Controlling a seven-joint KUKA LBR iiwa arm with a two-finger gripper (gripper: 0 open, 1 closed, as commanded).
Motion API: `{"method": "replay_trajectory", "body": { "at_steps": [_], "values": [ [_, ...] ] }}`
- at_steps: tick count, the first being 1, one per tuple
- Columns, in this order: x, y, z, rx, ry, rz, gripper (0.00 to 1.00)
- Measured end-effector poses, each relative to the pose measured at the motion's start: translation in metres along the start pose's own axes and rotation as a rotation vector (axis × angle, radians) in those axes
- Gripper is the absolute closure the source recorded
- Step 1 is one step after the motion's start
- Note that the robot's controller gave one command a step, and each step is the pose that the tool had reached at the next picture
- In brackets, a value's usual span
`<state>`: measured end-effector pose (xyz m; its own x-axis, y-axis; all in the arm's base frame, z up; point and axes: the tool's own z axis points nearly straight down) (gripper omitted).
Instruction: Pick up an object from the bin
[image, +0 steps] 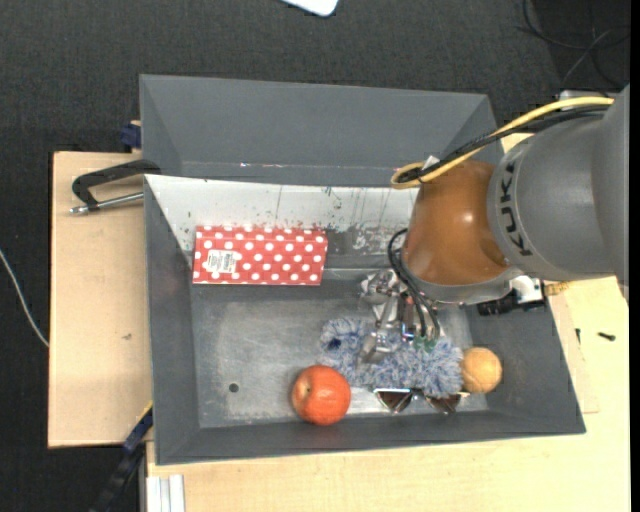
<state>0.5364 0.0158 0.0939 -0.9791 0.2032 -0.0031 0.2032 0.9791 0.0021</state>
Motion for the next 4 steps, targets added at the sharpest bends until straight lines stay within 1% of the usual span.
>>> {"method": "replay_trajectory", "body": {
  "at_steps": [1, 2, 4],
  "values": [
    [0.001, 0.000, 0.021, 0.000, 0.002, 0.086, 0.00],
    [-0.005, 0.011, 0.019, 0.001, -0.002, 0.244, 1.00],
    [-0.005, 0.011, 0.018, 0.001, -0.001, 0.244, 1.00]
  ]
}}
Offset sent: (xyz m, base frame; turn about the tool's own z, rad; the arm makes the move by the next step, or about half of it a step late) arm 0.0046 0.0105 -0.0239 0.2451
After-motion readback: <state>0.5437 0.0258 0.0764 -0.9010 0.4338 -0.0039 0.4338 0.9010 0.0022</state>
